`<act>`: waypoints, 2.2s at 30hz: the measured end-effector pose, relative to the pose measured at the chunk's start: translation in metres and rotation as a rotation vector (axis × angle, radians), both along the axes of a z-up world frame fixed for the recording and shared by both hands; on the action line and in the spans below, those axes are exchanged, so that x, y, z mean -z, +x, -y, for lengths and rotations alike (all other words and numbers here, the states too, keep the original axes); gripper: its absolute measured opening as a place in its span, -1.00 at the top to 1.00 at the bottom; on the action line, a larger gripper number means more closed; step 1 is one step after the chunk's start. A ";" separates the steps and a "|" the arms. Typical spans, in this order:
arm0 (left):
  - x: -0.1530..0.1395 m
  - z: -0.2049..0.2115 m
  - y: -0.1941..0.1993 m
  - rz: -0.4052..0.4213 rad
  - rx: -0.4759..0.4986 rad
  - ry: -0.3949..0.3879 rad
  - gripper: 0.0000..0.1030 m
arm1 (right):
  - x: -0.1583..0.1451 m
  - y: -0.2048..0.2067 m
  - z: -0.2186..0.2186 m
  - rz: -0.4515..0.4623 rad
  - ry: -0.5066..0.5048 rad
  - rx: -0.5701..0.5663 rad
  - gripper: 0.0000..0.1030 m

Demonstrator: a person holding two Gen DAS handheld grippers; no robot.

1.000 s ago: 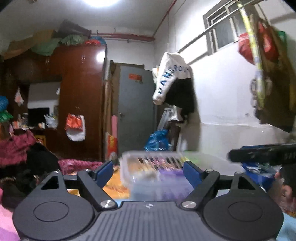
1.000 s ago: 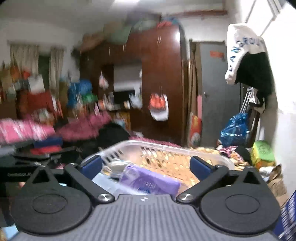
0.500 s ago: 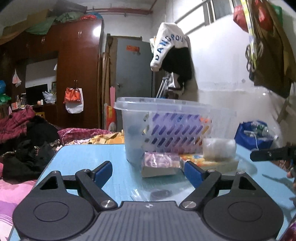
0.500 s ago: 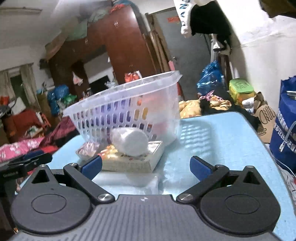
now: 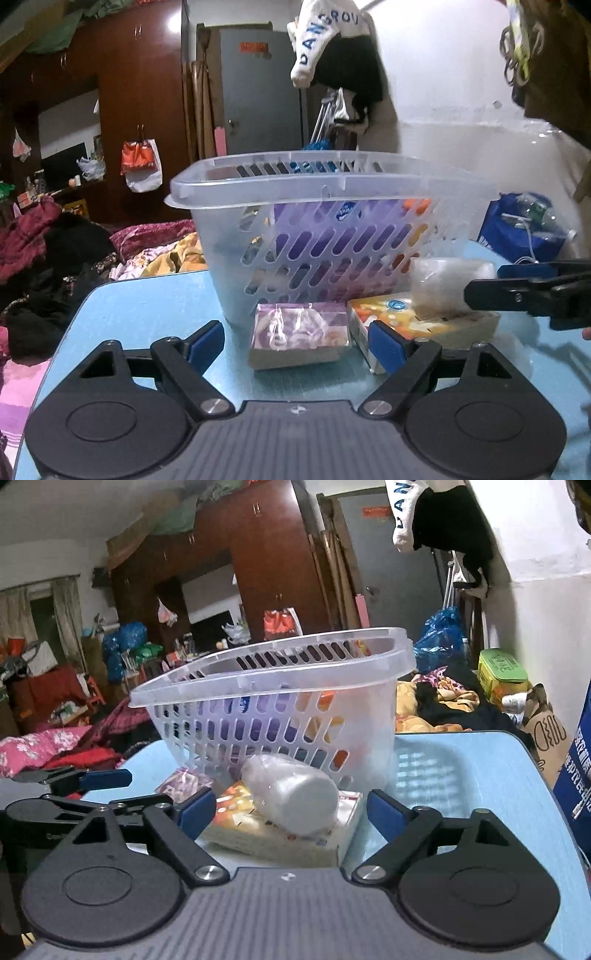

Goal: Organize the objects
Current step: 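Grasp the small purple box with the left gripper while the right gripper grasps the wrapped white roll, then lift both held items and carry them over the basket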

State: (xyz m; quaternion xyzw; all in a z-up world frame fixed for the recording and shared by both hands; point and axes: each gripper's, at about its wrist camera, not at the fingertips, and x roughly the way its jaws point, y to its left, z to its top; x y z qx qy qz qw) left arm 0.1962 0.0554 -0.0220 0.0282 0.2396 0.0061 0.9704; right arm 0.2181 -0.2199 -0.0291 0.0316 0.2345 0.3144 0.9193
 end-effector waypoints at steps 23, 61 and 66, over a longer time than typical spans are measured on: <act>0.013 0.012 0.020 -0.090 -0.040 0.047 -0.45 | -0.003 -0.003 -0.004 0.016 -0.038 -0.033 -0.13; -0.102 -0.022 -0.059 0.305 -0.028 -0.087 -0.36 | -0.083 -0.055 0.030 0.339 0.094 -0.009 -0.12; -0.140 -0.014 0.011 0.234 -0.055 -0.091 -0.36 | -0.108 -0.011 -0.006 0.380 -0.011 0.074 -0.12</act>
